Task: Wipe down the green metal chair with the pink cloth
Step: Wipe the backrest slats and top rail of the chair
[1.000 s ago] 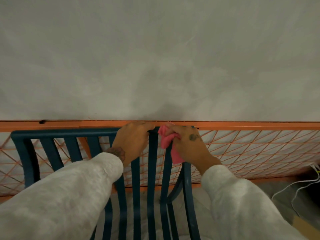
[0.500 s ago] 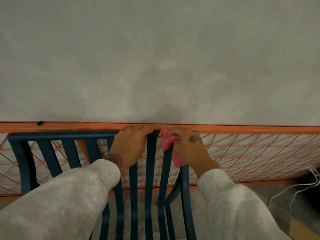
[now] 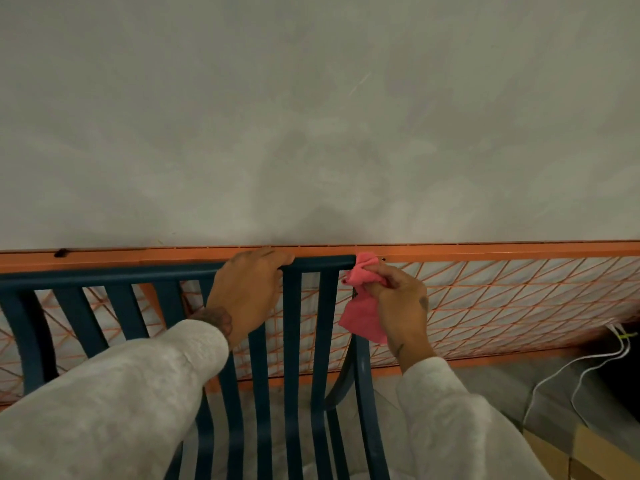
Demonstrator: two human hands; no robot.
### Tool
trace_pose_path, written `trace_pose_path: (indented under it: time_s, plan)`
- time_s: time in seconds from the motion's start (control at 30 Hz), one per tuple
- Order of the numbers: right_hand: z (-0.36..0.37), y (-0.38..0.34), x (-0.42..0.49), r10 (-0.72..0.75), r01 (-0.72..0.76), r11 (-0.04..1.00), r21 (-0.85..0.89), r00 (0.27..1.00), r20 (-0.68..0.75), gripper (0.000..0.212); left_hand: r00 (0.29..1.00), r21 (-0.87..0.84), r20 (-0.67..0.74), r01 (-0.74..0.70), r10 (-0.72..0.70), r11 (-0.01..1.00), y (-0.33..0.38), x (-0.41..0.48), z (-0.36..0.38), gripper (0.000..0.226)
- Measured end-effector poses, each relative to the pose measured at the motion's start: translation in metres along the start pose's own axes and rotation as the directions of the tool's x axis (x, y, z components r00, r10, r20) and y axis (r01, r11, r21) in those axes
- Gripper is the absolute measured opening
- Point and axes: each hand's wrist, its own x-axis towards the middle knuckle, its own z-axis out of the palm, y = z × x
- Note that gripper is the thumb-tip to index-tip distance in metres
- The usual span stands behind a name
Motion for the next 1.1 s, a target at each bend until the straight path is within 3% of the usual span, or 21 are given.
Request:
trace_pose_path:
  time_s: [0.1, 0.23, 0.3, 0.43, 0.6, 0.77, 0.9, 1.03, 1.1]
  plan:
    - [-0.001, -0.011, 0.013, -0.060, 0.061, 0.998, -0.033, 0.998, 0.034, 0.025, 0.999, 0.007, 0.036, 0.023, -0.023, 1.000, 0.004, 0.002, -0.003, 0.033]
    - [0.001, 0.013, 0.001, 0.079, -0.080, 0.992, 0.102, 0.997, 0.017, 0.028, 0.982, 0.041, 0.170, 0.080, -0.086, 0.996, 0.011, 0.016, -0.011, 0.026]
    - [-0.001, 0.029, -0.013, 0.117, -0.117, 0.991, 0.069, 0.993, 0.011, 0.025, 0.968, 0.058, 0.226, 0.102, -0.113, 0.993, 0.016, 0.028, -0.013, 0.021]
    - [-0.006, 0.025, -0.012, 0.026, -0.028, 0.999, 0.033, 0.998, 0.056, 0.024, 0.956, -0.031, 0.292, 0.000, 0.009, 1.000, 0.039, 0.041, 0.006, 0.023]
    - [0.004, 0.017, -0.003, -0.104, 0.105, 0.994, 0.040, 0.994, -0.031, 0.034, 0.981, -0.056, 0.189, -0.026, 0.036, 0.998, 0.054, 0.043, 0.032, 0.035]
    - [-0.002, 0.061, -0.029, -0.013, 0.013, 1.000, 0.011, 1.000, 0.011, 0.042, 0.983, -0.071, 0.179, -0.015, 0.027, 0.997, 0.052, 0.042, 0.036, 0.035]
    - [-0.007, 0.047, -0.024, -0.029, 0.031, 0.999, -0.023, 0.997, 0.070, 0.035, 0.982, -0.071, 0.184, -0.020, 0.033, 0.997, 0.054, 0.043, 0.034, 0.034]
    - [-0.002, 0.034, -0.013, -0.109, 0.109, 0.994, 0.021, 0.994, 0.010, 0.043, 0.981, -0.060, 0.191, -0.020, 0.032, 0.998, 0.052, 0.047, 0.033, 0.032]
    - [-0.001, 0.051, -0.021, -0.064, 0.064, 0.998, 0.017, 0.998, -0.017, 0.039, 0.981, -0.062, 0.191, -0.013, 0.025, 0.998, 0.052, 0.046, 0.034, 0.032]
